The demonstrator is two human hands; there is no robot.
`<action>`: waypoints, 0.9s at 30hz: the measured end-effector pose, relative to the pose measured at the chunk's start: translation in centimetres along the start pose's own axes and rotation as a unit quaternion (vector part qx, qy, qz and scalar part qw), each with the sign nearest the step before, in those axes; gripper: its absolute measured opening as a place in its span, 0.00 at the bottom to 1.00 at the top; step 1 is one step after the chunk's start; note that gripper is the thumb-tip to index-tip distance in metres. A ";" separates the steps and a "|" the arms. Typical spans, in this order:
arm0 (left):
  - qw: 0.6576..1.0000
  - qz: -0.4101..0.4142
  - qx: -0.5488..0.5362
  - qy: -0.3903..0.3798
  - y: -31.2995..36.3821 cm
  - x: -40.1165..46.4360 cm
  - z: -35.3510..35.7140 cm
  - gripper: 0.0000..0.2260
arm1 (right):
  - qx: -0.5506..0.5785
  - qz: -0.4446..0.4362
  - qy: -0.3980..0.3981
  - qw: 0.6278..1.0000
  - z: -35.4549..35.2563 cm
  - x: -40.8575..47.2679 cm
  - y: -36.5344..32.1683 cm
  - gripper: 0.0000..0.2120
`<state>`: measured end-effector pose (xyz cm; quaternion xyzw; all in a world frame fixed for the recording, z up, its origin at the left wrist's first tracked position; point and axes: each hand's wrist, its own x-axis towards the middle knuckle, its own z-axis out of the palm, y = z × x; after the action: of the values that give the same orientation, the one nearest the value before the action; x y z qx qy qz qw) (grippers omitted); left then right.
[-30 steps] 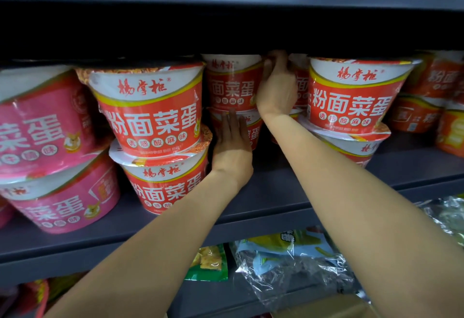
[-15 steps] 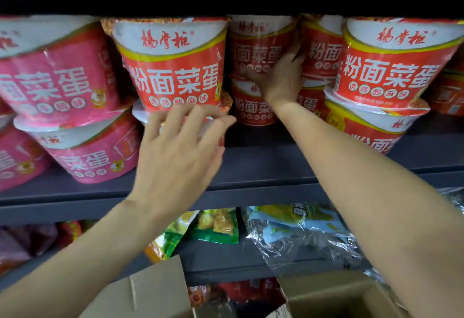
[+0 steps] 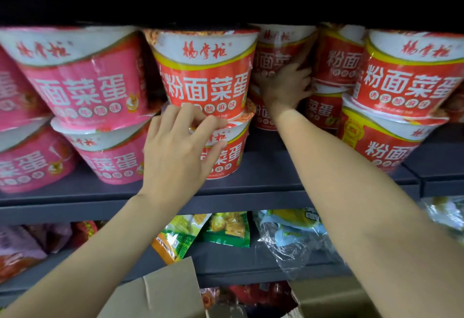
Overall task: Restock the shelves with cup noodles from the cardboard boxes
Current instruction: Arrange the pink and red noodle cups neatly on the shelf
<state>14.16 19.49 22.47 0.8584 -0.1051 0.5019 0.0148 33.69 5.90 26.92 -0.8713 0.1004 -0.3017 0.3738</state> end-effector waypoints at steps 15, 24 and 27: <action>1.000 0.006 -0.018 0.002 -0.1 0.1 0.1 0.11 | 0.047 -0.135 0.061 0.988 -2.2 -1.6 3.5 0.46; 1.000 0.010 -0.011 -0.003 -0.2 0.3 0.0 0.11 | 0.025 -0.096 0.045 0.994 -0.4 -0.5 2.6 0.46; 1.000 0.010 -0.006 -0.006 -0.1 0.4 -0.1 0.11 | 0.054 -0.100 0.020 0.993 -0.8 -0.9 2.7 0.44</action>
<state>14.27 19.53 22.83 0.8601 -0.1167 0.4963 0.0147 32.57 3.88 25.00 -0.8493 0.0036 -0.3595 0.3866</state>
